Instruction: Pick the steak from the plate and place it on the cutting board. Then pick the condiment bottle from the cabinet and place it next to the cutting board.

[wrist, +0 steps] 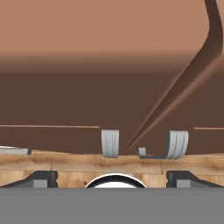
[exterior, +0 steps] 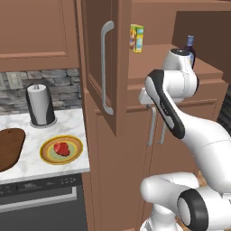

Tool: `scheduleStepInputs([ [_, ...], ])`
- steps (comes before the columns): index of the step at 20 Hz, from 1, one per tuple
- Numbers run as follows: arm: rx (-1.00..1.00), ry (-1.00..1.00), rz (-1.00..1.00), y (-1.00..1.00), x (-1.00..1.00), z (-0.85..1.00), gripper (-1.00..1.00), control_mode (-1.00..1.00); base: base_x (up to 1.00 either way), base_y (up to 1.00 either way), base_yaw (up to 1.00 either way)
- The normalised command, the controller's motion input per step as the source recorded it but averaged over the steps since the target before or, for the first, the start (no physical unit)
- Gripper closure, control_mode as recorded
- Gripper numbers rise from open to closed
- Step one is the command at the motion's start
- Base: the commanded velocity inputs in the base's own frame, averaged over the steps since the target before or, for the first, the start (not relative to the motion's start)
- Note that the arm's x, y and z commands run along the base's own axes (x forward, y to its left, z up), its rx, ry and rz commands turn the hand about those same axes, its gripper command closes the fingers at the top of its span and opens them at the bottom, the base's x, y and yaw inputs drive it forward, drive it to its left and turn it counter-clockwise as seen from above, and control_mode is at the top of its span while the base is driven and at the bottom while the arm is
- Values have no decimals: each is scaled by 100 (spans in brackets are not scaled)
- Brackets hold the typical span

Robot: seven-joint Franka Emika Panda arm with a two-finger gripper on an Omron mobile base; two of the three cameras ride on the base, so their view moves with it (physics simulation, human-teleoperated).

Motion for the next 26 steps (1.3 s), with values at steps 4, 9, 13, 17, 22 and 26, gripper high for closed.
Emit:
scheduleStepInputs([
  [4, 0, -4, 0, 0, -6, 2, -100, -100, 0, 0, 0],
  [9, 0, -5, 0, -1, -5, 3, -100, -100, 0, 0, 0],
  [13, 0, -5, 0, -4, -5, 7, -100, -100, 0, 0, 0],
  [17, 0, -6, 0, -7, -4, 7, -100, -100, 0, 0, 0],
  [22, 0, -5, 0, -10, -1, 8, -100, -100, 0, 0, 0],
  [26, -1, -5, 0, -10, 0, 11, -100, -100, 0, 0, 0],
])
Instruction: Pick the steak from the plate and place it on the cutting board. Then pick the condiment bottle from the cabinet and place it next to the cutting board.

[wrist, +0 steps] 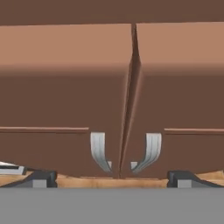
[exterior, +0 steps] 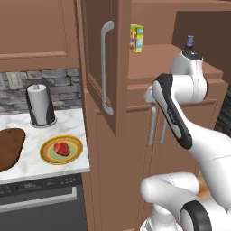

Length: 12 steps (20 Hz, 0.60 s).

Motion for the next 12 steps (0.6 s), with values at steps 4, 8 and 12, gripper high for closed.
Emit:
scheduleStepInputs([
  [4, -2, -5, 0, -8, 0, 11, -100, -100, 0, 0, 0],
  [8, -3, -4, -1, -6, 0, 12, -100, -100, 0, 0, 0],
  [12, -3, -5, -3, -5, 0, 11, -100, -100, 0, 0, 0],
])
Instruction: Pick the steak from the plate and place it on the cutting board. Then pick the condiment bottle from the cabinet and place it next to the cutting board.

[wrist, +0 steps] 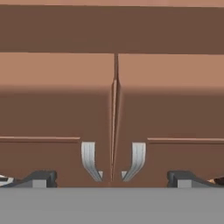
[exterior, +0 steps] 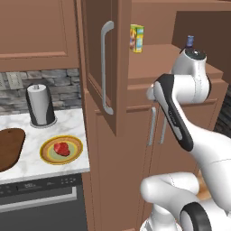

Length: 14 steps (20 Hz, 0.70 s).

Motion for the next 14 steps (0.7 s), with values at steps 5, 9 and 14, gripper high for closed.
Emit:
scheduleStepInputs([
  [5, -4, -5, -4, -5, 0, 10, -100, -100, 0, 0, 0],
  [9, -2, -8, -4, -6, 0, 12, -100, -100, 0, 0, 0],
  [14, 0, -11, -4, -6, 0, 14, -100, -100, 0, 0, 0],
])
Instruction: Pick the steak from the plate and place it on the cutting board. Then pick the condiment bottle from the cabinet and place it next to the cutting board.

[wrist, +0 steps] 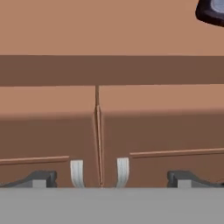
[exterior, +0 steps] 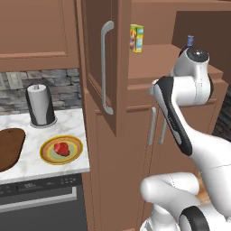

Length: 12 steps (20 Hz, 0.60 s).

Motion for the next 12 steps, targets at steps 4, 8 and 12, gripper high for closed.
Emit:
scheduleStepInputs([
  [4, 0, -12, -4, -8, 0, 15, -100, -100, 0, 0, 0],
  [8, 0, -12, -5, -10, 0, 14, -100, -100, 0, 0, 0],
  [12, -1, -14, -5, -11, 0, 9, -100, -100, 0, 0, 0],
])
